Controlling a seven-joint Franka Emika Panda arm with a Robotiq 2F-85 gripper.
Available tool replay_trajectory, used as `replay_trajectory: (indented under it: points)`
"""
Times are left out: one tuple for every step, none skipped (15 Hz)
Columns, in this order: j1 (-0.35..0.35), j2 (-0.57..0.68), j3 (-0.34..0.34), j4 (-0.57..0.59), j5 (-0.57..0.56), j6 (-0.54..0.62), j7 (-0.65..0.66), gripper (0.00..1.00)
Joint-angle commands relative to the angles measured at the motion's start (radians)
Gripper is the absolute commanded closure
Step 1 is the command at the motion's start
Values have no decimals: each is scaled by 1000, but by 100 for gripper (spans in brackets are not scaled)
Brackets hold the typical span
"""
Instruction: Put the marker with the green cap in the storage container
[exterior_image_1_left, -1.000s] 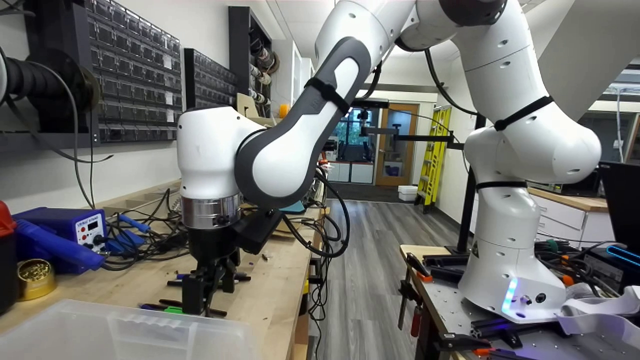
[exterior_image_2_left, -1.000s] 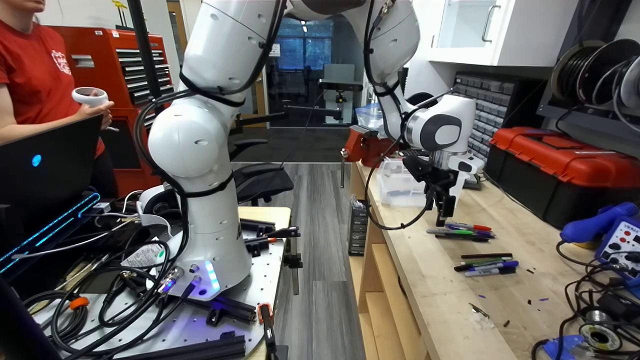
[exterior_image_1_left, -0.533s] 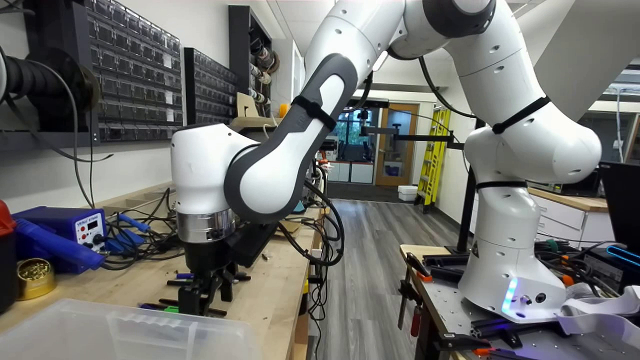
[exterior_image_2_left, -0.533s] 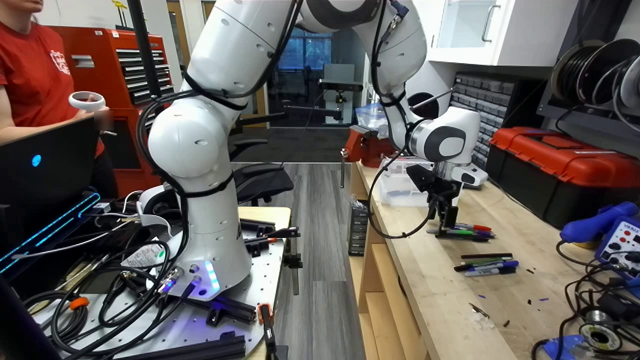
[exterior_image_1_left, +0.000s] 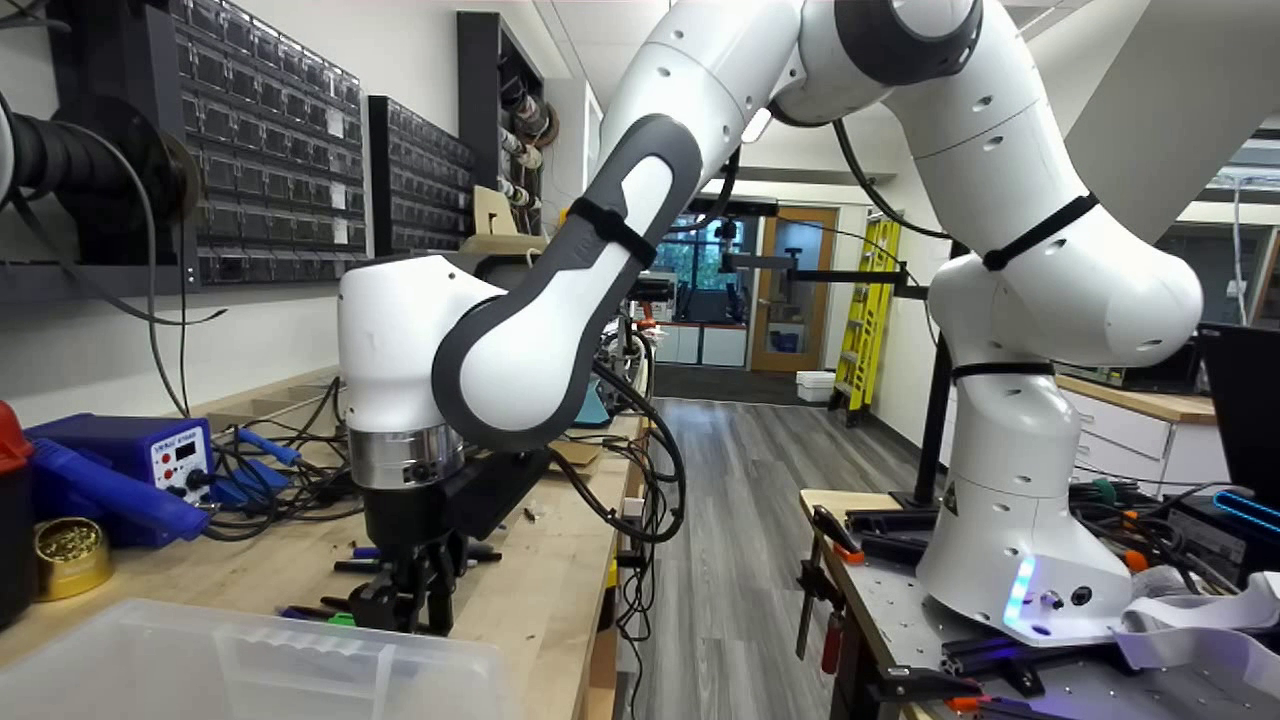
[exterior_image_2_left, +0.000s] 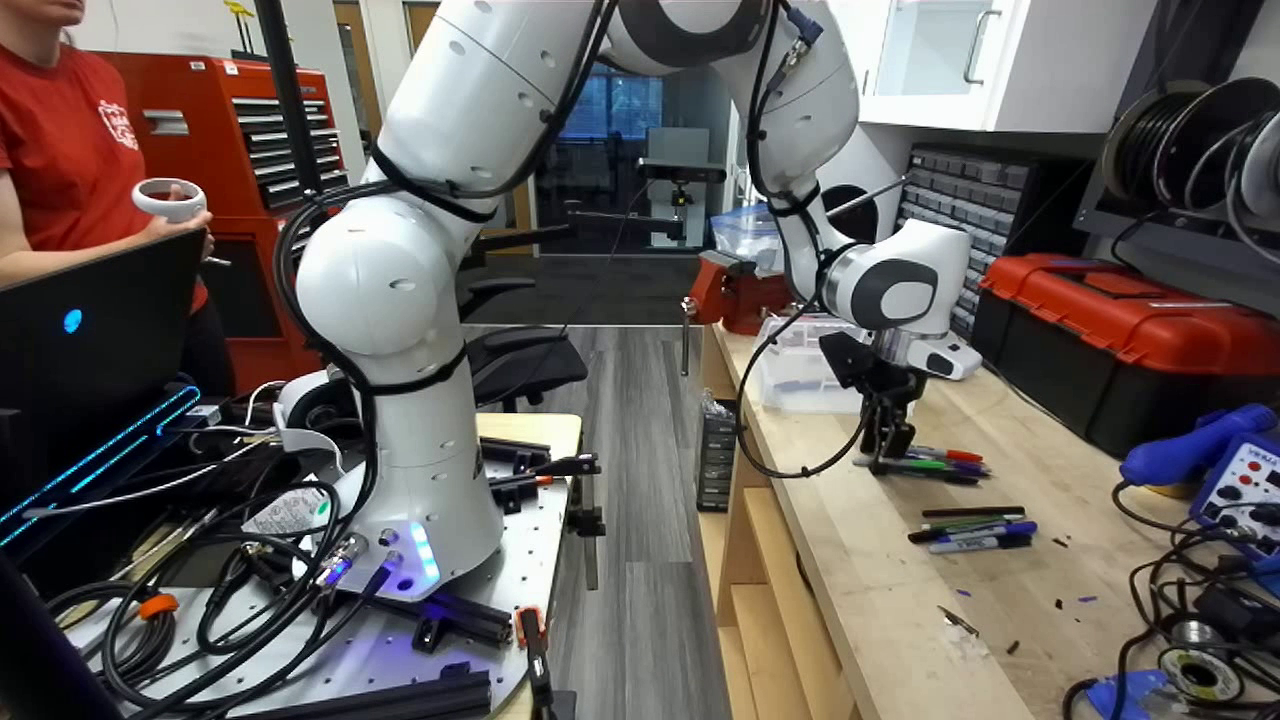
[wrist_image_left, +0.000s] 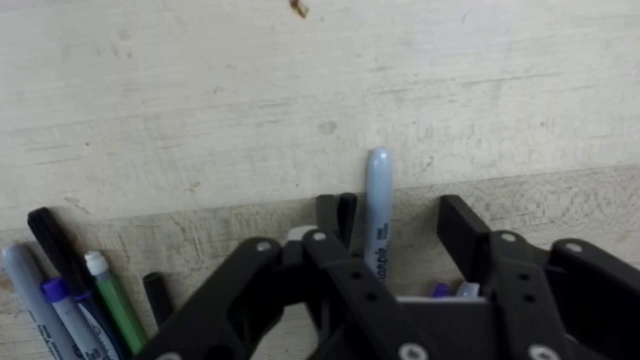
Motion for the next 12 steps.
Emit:
replay_trajectory:
  points:
    - [15, 0, -13, 10, 28, -13, 21, 73]
    - [15, -1, -12, 11, 32, -12, 21, 80]
    - [13, -2, -11, 9, 36, -11, 18, 85]
    - [12, -3, -11, 9, 40, -11, 17, 93]
    - [10, -6, -10, 6, 44, -9, 15, 98]
    - [10, -8, -10, 5, 47, -8, 15, 100]
    - [6, -16, -9, 0, 53, -4, 11, 100]
    - [4, -20, -8, -3, 57, -2, 9, 97]
    - [2, -33, -8, -12, 60, 3, 6, 97]
    - [2, -41, -10, -16, 60, 6, 7, 97]
    - [2, -60, -14, -29, 57, 11, 7, 97]
    - [1, -70, -16, -35, 57, 17, 6, 97]
